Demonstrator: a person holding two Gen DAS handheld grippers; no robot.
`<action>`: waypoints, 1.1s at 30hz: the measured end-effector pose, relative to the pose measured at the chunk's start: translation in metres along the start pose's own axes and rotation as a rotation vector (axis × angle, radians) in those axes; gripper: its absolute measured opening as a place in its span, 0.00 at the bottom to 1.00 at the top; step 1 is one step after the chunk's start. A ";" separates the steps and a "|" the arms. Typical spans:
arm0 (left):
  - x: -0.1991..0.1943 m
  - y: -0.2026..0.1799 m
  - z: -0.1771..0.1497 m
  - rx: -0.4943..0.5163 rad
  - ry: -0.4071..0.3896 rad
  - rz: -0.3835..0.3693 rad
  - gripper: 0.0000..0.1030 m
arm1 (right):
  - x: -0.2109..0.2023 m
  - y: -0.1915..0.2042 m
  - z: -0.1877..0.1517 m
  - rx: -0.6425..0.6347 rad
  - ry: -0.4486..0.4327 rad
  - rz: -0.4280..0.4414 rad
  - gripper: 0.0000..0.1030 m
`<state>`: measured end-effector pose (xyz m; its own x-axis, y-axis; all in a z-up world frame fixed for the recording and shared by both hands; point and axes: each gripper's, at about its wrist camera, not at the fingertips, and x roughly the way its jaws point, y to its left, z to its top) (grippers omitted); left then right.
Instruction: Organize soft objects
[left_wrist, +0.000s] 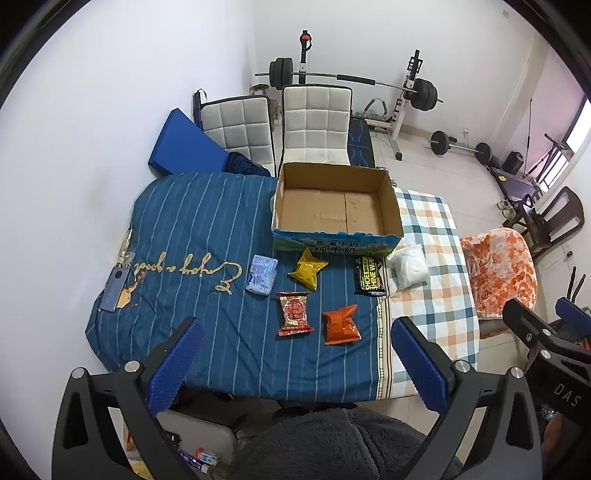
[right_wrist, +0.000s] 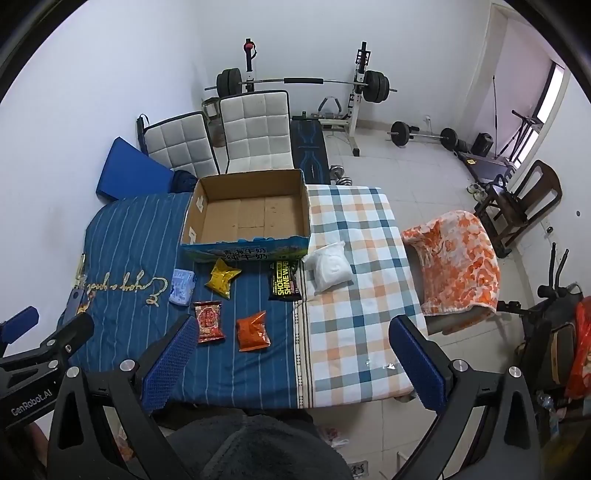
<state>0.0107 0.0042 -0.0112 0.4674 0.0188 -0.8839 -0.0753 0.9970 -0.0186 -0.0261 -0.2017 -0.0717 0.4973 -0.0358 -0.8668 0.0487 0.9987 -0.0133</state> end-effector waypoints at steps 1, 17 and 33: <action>0.000 0.000 0.002 0.001 -0.001 0.001 1.00 | 0.000 0.000 0.001 0.000 0.000 -0.001 1.00; 0.000 -0.001 0.020 0.034 -0.039 0.033 1.00 | 0.010 0.000 0.007 0.001 0.000 -0.025 1.00; 0.004 -0.004 0.029 0.045 -0.042 0.025 1.00 | 0.017 0.001 0.013 0.009 -0.004 -0.032 1.00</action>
<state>0.0384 0.0025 -0.0009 0.5020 0.0463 -0.8636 -0.0481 0.9985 0.0256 -0.0066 -0.2017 -0.0798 0.4985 -0.0681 -0.8642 0.0725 0.9967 -0.0367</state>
